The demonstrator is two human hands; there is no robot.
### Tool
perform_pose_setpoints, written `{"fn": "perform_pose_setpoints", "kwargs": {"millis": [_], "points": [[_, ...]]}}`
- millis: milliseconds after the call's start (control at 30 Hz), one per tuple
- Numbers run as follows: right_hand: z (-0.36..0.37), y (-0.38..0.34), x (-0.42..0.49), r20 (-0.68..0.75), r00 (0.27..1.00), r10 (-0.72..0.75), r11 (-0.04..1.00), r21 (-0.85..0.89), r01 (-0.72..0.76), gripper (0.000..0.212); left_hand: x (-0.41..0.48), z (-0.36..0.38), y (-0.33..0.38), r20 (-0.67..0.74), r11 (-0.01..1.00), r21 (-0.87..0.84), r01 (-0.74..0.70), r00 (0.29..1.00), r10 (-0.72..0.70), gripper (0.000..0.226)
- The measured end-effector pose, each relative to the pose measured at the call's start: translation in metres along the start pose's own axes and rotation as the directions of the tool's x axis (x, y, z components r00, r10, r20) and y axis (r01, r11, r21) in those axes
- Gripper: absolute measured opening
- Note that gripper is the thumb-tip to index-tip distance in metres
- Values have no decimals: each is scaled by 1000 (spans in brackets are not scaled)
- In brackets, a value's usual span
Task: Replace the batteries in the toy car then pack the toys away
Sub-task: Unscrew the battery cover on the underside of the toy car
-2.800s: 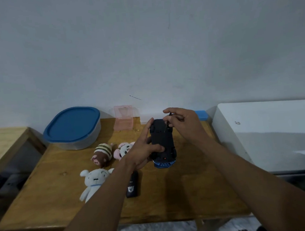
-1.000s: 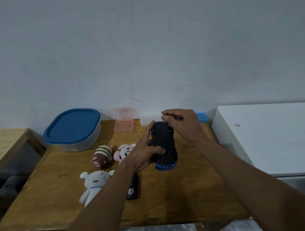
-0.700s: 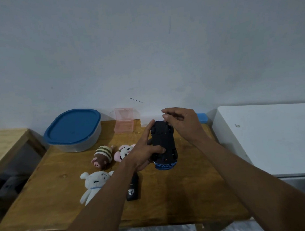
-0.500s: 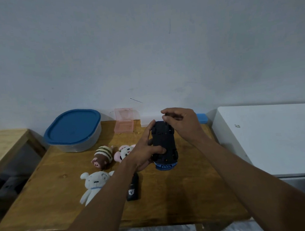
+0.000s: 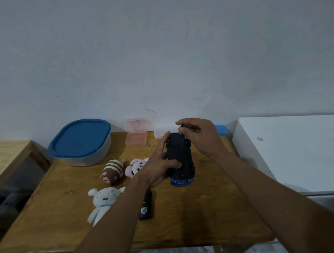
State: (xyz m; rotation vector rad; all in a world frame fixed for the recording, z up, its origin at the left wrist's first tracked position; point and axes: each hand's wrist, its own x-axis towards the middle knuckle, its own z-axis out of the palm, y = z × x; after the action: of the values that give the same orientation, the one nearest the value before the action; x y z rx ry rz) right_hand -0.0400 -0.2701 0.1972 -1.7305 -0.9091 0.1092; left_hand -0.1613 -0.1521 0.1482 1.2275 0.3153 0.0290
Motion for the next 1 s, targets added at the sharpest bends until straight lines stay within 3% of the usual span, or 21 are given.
{"fn": "perform_pose_setpoints", "kwargs": {"millis": [867, 1000], "points": [[6, -2, 0, 15, 998, -61, 983, -175, 63, 23, -1, -7, 0, 3, 1000, -8, 17, 1000, -17, 102], [9, -1, 0, -38, 999, -23, 974, -225, 14, 16, 0, -11, -2, 15, 999, 9, 30, 999, -31, 102]]}}
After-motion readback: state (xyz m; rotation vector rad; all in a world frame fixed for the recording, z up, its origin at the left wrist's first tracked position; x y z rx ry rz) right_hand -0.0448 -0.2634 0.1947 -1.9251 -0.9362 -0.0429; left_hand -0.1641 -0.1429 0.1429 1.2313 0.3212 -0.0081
